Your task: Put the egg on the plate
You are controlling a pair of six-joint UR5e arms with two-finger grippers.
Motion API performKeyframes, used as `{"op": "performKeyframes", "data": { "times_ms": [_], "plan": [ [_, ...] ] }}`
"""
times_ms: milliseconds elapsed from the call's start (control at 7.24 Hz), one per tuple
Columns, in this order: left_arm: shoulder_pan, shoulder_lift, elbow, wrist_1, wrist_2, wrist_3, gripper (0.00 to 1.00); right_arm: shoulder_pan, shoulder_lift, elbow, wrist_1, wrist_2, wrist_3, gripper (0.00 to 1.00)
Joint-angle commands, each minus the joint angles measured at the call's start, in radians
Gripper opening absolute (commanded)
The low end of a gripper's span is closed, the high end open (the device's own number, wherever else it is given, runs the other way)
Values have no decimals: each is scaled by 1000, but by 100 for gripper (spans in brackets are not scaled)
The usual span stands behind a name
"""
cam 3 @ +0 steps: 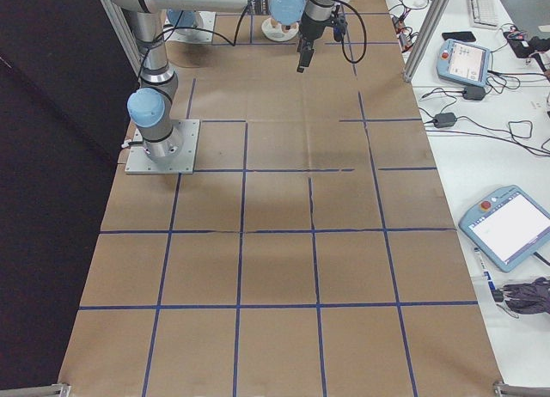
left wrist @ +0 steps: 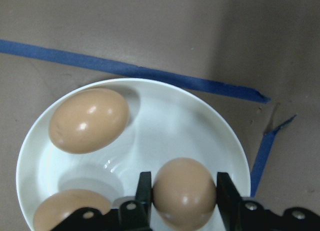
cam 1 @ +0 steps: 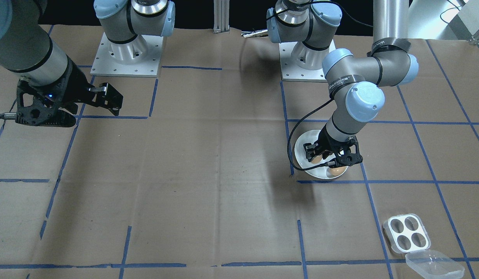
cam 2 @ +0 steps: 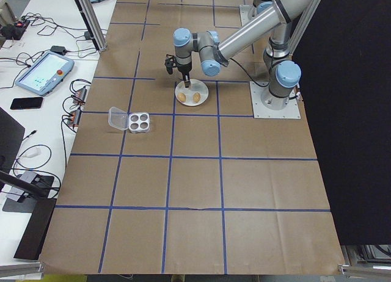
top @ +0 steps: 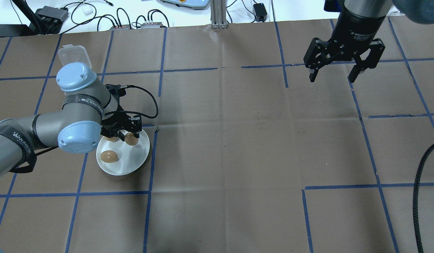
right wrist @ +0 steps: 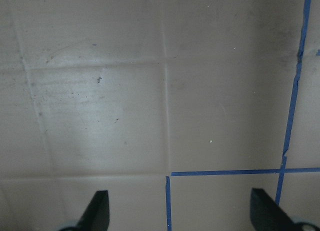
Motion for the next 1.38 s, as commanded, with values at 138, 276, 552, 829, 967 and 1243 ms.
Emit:
{"op": "performKeyframes", "data": {
  "times_ms": [138, 276, 552, 829, 967, 1243],
  "plan": [
    [3, 51, 56, -46, 8, 25, 99, 0, 0, 0, 0, -1, 0, 100],
    [3, 87, 108, -155, 10, 24, 99, 0, 0, 0, 0, -1, 0, 100],
    [-6, 190, 223, -408, 10, -4, 99, 0, 0, 0, 0, 0, 0, 100],
    [-54, 250, 304, -521, 10, -79, 99, 0, 0, 0, 0, -1, 0, 100],
    [-101, 243, 364, -553, 13, -99, 99, 0, 0, 0, 0, -1, 0, 100],
    [-128, 240, 416, -591, 11, -99, 99, 0, 0, 0, 0, 0, 0, 100]
  ]
}}
